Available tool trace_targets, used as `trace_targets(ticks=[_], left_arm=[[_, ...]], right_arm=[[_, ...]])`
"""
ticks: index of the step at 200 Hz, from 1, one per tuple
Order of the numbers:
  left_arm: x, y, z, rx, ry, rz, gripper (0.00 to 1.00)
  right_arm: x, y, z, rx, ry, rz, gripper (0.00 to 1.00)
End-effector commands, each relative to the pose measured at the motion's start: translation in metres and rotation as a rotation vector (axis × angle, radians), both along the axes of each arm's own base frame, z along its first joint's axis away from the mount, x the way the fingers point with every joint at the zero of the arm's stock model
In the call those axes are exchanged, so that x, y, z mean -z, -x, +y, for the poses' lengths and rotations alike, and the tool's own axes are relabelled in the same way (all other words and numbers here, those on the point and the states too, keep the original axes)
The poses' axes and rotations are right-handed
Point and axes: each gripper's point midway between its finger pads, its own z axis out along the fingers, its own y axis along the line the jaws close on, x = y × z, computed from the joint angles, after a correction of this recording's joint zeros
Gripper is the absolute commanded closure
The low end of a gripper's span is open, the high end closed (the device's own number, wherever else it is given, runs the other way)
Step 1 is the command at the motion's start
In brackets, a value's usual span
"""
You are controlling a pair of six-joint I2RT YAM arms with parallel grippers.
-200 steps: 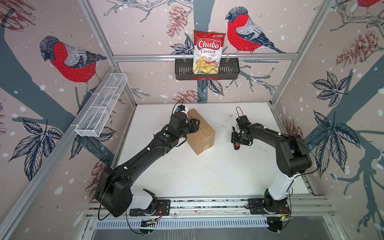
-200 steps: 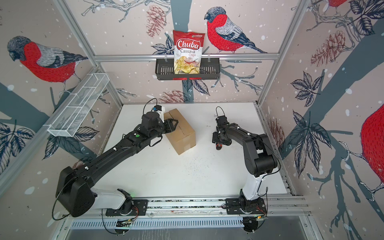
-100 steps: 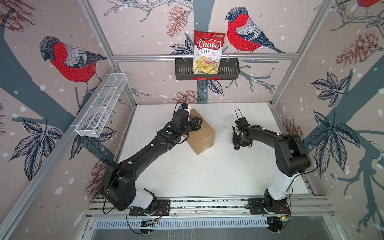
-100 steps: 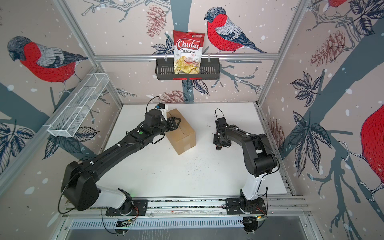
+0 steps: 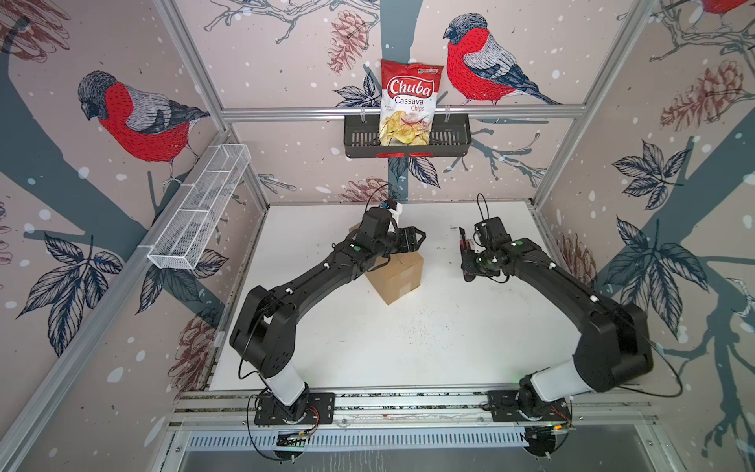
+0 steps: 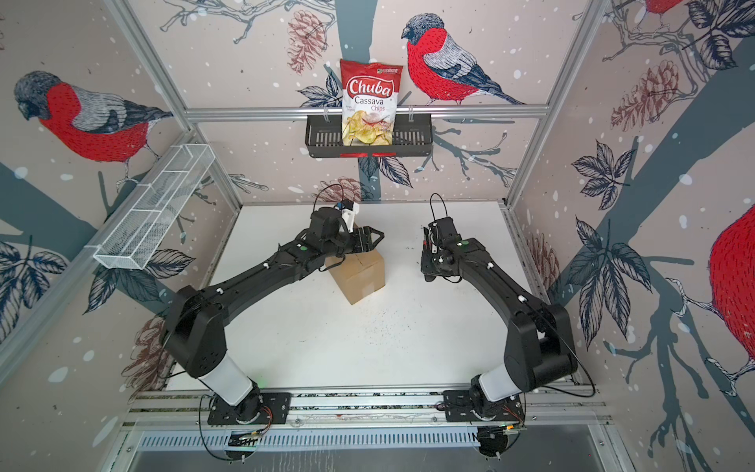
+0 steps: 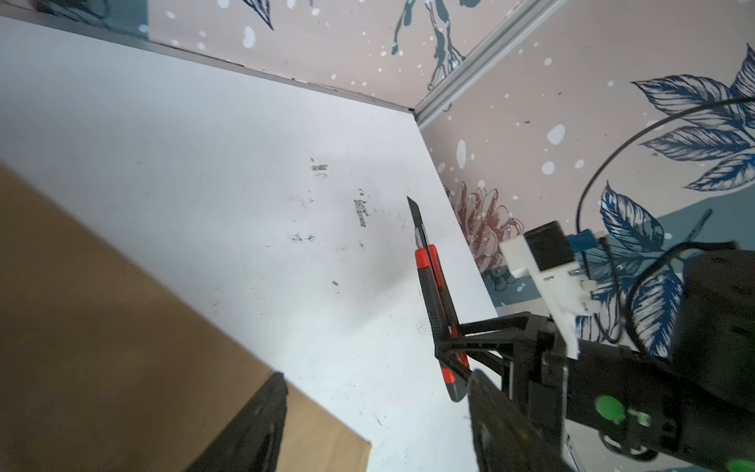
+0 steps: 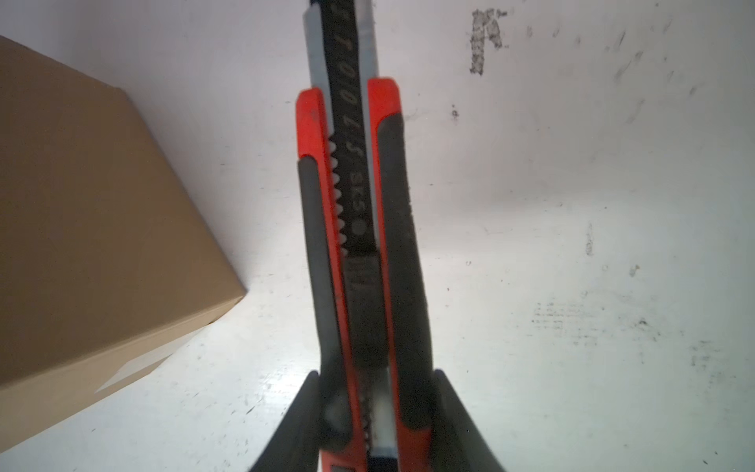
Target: Unpack the express box
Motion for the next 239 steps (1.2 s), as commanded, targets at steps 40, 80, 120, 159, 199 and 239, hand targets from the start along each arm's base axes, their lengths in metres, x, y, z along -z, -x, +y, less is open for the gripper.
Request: trace_targets(ticks=[40,80,120,159,199,239], left_arm=[[-0.020,-0.001,-0.065,0.167,0.137,-0.041,0.31],[-0.021,0.009,-0.100,0.241,0.170,-0.034,0.34],[-0.020,0.016,-0.119,0.283,0.211,-0.012,0.38],[-0.017,0.020,-0.128,0.305,0.237,0.006,0.46],[-0.015,0.018,-0.134,0.315,0.264,0.020,0.59],[-0.016,0.016,-0.136,0.314,0.278,0.021,0.68]], right_arm=[[-0.046,0.029,0.012,-0.075,-0.066,-0.061,0.82],[-0.062,0.035,0.018,-0.110,-0.098,-0.097,0.81],[-0.067,0.035,0.021,-0.125,-0.107,-0.116,0.82],[-0.068,0.032,0.025,-0.138,-0.118,-0.128,0.82],[-0.070,0.031,0.029,-0.152,-0.124,-0.135,0.82],[-0.067,0.033,0.031,-0.163,-0.121,-0.129,0.82]])
